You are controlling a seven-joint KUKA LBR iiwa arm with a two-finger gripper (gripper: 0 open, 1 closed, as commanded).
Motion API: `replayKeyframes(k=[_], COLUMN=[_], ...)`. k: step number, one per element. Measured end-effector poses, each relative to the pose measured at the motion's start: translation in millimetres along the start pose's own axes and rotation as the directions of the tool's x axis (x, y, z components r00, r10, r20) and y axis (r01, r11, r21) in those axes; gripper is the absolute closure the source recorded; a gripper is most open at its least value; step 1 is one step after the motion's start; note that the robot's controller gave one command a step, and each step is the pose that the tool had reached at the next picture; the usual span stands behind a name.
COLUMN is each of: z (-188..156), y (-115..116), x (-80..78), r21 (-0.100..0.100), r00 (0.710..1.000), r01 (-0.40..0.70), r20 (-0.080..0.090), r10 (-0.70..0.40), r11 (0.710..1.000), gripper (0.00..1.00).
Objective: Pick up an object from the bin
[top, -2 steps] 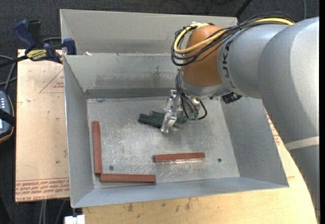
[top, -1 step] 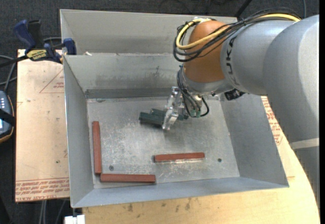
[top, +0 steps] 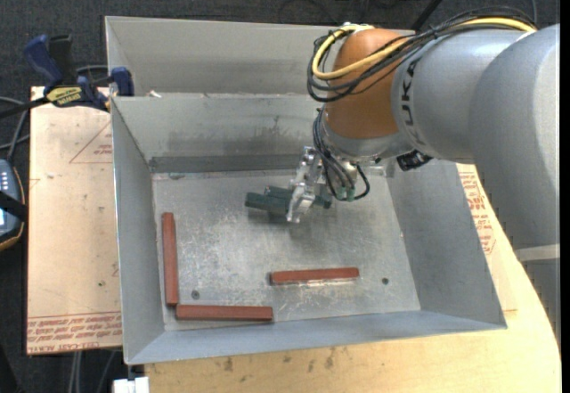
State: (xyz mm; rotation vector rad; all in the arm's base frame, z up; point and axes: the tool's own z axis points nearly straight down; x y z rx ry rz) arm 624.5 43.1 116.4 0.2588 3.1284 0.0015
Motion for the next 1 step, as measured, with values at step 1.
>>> replayKeyframes(k=[1], z=[-12.5], y=[-0.2], x=[0.7], r21=[0.0], r00=[1.0], r01=[0.0], r20=[-0.001], r10=[0.0], r11=[1.0], gripper=[1.0])
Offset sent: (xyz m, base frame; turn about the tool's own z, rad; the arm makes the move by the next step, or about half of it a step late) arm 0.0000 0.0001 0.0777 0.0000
